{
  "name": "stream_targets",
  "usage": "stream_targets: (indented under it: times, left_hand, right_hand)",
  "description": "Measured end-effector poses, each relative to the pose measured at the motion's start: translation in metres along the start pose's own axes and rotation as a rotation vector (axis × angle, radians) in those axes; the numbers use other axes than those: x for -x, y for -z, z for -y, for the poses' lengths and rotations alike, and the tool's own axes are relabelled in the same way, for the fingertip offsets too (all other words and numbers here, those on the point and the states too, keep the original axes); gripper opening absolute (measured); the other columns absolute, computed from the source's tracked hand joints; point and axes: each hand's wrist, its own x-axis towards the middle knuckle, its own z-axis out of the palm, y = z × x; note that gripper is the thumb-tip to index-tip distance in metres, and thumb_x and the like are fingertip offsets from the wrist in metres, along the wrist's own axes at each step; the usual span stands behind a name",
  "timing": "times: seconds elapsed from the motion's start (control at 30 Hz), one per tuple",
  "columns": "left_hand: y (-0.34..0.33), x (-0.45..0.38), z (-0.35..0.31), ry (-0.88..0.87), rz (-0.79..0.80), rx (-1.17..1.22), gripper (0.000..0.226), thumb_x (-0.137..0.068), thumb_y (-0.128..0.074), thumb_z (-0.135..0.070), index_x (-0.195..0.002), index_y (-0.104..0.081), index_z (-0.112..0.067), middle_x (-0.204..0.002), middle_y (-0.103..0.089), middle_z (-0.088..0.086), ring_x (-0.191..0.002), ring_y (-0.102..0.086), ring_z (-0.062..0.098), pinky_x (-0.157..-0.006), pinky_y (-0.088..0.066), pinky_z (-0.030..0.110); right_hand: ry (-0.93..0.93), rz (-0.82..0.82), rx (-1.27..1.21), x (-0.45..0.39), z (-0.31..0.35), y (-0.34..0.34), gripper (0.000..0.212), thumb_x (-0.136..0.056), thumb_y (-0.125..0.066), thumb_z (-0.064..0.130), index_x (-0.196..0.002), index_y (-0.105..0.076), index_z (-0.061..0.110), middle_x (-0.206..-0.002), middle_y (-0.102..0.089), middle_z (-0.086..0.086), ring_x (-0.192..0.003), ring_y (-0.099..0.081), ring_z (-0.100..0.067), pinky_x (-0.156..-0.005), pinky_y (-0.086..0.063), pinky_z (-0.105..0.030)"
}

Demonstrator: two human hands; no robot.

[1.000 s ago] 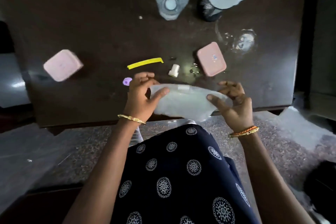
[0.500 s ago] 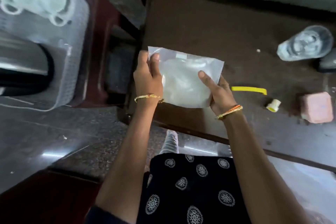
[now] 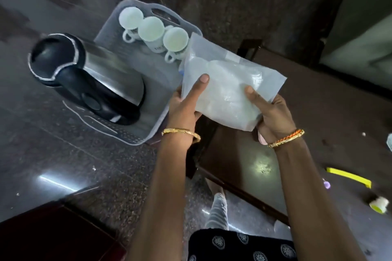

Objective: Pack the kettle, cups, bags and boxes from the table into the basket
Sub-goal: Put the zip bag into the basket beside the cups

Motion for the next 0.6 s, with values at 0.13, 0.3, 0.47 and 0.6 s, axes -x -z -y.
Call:
stream_targets:
  times: [0.13, 0.3, 0.47, 0.6]
  left_hand:
    - [0.015, -0.025, -0.032, -0.144, 0.005, -0.001, 0.044, -0.074, -0.075, -0.007, -0.115, -0.061, -0.006, -0.107, -0.070, 0.006, -0.098, -0.069, 0.019, -0.083, -0.059, 0.037]
    - [0.039, -0.068, -0.066, -0.230, -0.183, 0.112, 0.023, -0.083, -0.066, -0.005, -0.105, -0.063, -0.004, -0.101, -0.069, 0.009, -0.088, -0.067, 0.022, -0.080, -0.059, 0.035]
    - [0.053, -0.122, -0.091, -0.188, -0.460, 0.046, 0.022, -0.085, -0.065, -0.032, -0.094, -0.064, -0.011, -0.102, -0.068, 0.011, -0.100, -0.066, 0.031, -0.089, -0.055, 0.045]
    - [0.042, -0.151, -0.112, -0.166, -0.630, -0.020, 0.036, -0.085, -0.063, -0.038, -0.104, -0.063, -0.007, -0.110, -0.067, 0.013, -0.100, -0.065, 0.031, -0.090, -0.055, 0.043]
  right_hand:
    - [-0.021, 0.023, -0.007, -0.020, 0.008, -0.033, 0.035, -0.089, -0.061, 0.012, -0.123, -0.057, 0.005, -0.121, -0.065, -0.012, -0.107, -0.065, -0.027, -0.082, -0.057, -0.041]
    - [-0.020, 0.092, 0.146, -0.062, 0.016, -0.089, 0.027, -0.085, -0.065, 0.010, -0.112, -0.061, 0.006, -0.110, -0.069, -0.006, -0.097, -0.068, -0.020, -0.080, -0.058, -0.035]
    - [0.014, -0.010, 0.300, -0.115, 0.017, -0.137, 0.026, -0.079, -0.071, 0.005, -0.104, -0.064, 0.001, -0.106, -0.068, -0.014, -0.089, -0.065, -0.024, -0.083, -0.056, -0.038]
    - [0.071, -0.164, 0.425, -0.145, 0.010, -0.161, 0.041, -0.076, -0.075, 0.017, -0.111, -0.059, 0.003, -0.109, -0.066, -0.010, -0.091, -0.064, -0.022, -0.082, -0.055, -0.033]
